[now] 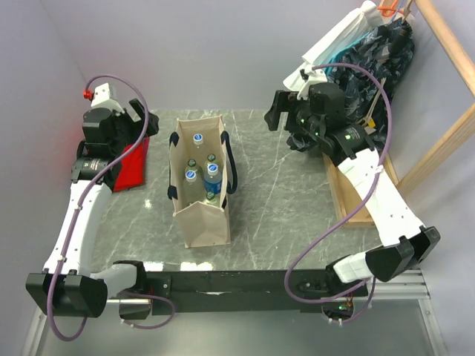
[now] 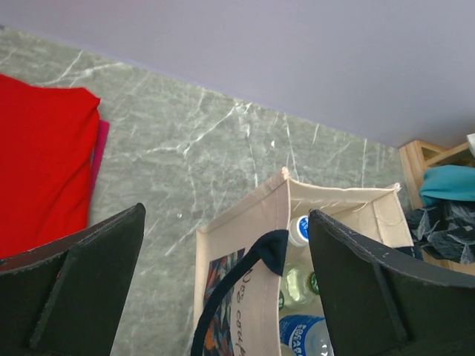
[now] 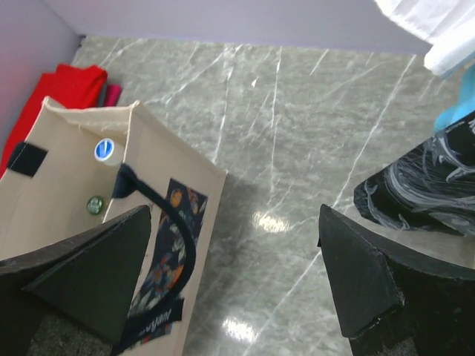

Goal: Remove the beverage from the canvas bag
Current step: Take out the drink from the canvas bag.

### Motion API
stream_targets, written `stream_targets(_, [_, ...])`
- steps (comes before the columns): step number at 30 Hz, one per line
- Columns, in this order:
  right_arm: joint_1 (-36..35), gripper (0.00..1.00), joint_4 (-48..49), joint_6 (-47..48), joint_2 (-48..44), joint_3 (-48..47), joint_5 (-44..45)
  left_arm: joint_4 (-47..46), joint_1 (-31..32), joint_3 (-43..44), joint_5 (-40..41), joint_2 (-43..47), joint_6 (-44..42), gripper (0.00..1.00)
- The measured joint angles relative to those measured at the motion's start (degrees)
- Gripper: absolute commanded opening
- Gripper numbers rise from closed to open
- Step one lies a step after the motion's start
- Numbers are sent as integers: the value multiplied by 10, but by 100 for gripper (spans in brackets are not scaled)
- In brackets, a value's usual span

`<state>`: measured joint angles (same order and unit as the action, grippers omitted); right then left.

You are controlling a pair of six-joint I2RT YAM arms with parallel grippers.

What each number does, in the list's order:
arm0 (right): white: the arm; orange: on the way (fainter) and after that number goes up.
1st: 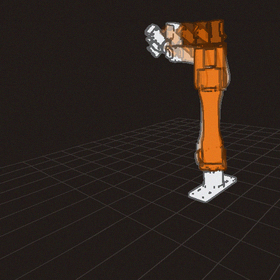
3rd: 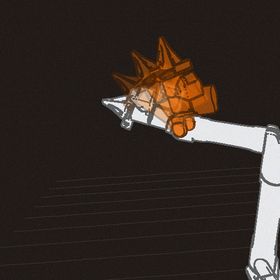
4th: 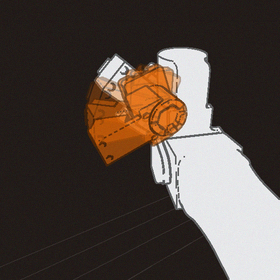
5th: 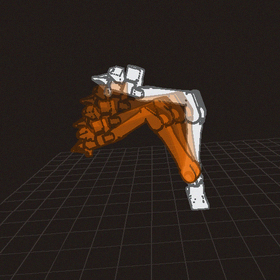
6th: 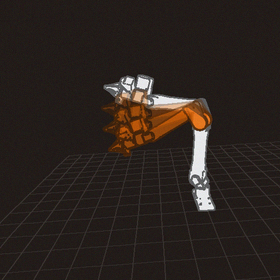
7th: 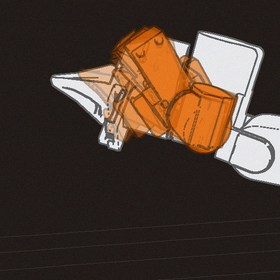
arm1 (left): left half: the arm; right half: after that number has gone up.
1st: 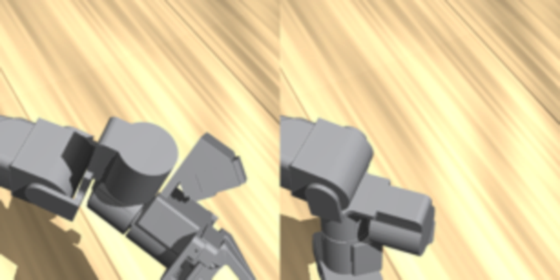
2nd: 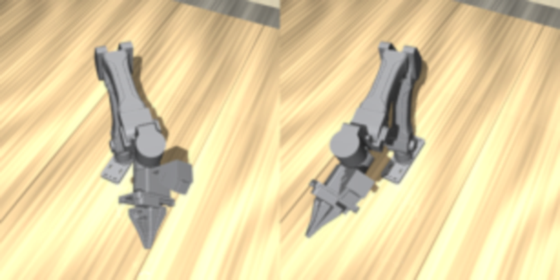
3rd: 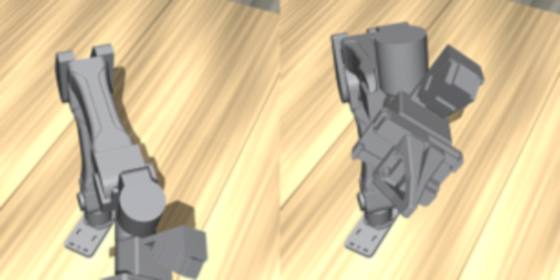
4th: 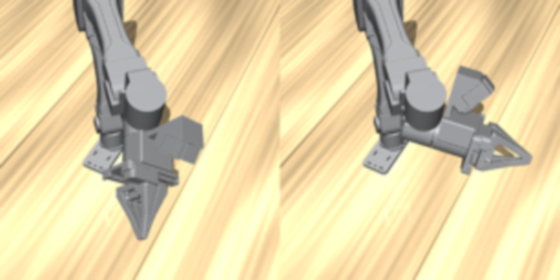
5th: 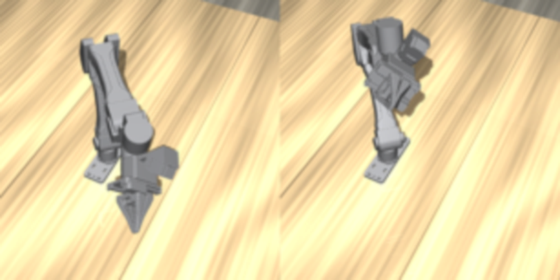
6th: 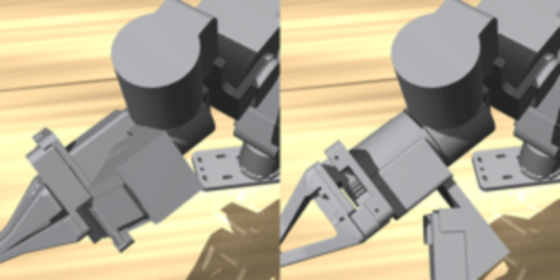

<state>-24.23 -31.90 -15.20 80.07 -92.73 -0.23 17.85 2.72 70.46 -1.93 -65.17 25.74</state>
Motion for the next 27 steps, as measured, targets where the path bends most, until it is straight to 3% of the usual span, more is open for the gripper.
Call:
stream_targets(17, [-15,97,-165,48,163,-337,-45,44,0,36,25,-24,16,96])
stream_targets(27, [-107,96,-248,75,234,-463,-80,68,0,34,35,-52,15,96])
